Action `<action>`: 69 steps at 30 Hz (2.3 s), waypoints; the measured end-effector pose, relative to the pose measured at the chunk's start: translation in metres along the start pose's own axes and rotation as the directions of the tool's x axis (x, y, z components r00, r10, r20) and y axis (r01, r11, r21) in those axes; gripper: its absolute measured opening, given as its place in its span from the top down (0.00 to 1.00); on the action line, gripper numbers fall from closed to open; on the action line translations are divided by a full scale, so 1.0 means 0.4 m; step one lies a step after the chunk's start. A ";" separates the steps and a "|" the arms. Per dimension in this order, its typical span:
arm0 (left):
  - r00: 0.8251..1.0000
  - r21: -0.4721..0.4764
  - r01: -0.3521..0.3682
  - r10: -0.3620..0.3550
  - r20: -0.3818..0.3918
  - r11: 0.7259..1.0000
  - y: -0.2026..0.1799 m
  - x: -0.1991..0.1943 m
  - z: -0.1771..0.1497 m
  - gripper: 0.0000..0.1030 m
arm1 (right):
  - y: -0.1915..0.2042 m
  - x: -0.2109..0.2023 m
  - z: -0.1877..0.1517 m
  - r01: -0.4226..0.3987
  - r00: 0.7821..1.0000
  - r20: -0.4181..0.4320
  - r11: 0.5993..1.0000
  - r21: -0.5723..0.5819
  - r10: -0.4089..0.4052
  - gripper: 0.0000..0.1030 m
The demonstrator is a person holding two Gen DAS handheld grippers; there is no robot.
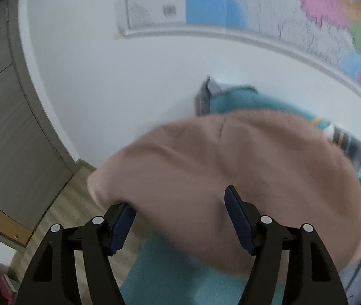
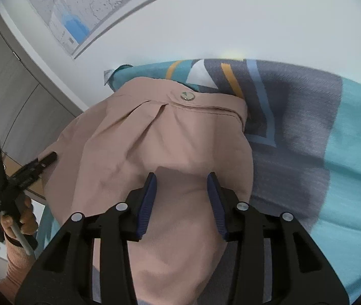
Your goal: Fold large clothes
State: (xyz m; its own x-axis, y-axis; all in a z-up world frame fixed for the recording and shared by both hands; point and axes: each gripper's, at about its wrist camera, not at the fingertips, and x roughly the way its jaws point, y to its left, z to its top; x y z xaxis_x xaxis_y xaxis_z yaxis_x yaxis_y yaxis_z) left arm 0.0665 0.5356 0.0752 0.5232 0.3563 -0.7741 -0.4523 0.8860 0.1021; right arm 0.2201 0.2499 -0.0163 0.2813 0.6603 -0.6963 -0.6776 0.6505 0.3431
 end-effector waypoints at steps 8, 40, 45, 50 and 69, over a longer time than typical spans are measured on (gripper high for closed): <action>0.995 0.067 -0.041 0.034 0.097 0.997 -0.021 -0.073 0.027 0.20 | 0.066 -0.075 -0.048 -0.023 0.998 0.063 0.994 -0.108 0.030 0.55; 0.981 0.159 0.163 -0.177 0.082 0.974 -0.243 -0.156 -0.154 0.13 | 0.151 -0.176 -0.233 0.017 0.991 0.135 0.972 -0.234 0.015 0.37; 0.979 0.129 0.139 -0.155 0.128 0.982 -0.248 -0.218 -0.169 0.07 | 0.190 -0.221 -0.260 0.065 0.982 0.187 0.958 -0.279 -0.013 0.22; 0.983 0.099 0.104 -0.118 0.140 0.990 -0.250 -0.257 -0.187 0.07 | 0.207 -0.237 -0.272 0.064 0.978 0.210 0.958 -0.280 -0.004 0.07; 0.981 0.099 0.069 -0.086 0.172 0.993 -0.286 -0.328 -0.236 0.07 | 0.236 -0.303 -0.329 0.091 0.968 0.249 0.951 -0.296 -0.015 0.06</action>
State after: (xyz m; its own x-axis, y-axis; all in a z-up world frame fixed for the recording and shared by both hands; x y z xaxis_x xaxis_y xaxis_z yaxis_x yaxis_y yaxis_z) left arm -0.0186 0.3596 0.1062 0.6766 0.3251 -0.6607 -0.3415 0.9335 0.1096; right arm 0.0326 0.1816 0.0174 0.4516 0.7231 -0.5226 -0.8201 0.5672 0.0761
